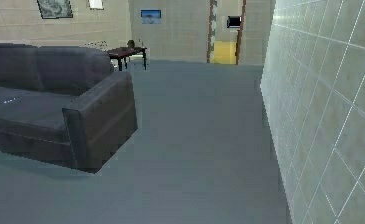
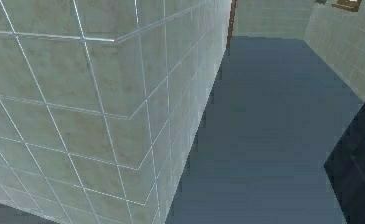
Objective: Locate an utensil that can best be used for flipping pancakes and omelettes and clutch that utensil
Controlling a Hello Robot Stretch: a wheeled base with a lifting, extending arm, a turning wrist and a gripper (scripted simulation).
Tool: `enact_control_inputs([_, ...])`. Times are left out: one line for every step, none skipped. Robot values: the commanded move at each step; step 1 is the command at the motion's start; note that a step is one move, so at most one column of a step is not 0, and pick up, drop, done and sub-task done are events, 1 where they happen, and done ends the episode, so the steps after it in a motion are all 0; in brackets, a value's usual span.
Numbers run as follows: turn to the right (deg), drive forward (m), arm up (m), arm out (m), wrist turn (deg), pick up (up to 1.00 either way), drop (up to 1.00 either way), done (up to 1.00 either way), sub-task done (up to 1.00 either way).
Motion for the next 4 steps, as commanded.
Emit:
enact_control_inputs([0.0, 0.05, 0.00, 0.00, 0.0, 0.00, 0.00, 0.00, 0.00])
enact_control_inputs([15.0, 0.00, 0.00, 0.00, 0.0, 0.00, 0.00, 0.00, 0.00])
enact_control_inputs([0.0, 1.00, 0.00, 0.00, 0.0, 0.00, 0.00, 0.00, 0.00])
enact_control_inputs([0.0, 1.00, 0.00, 0.00, 0.0, 0.00, 0.00, 0.00, 0.00])
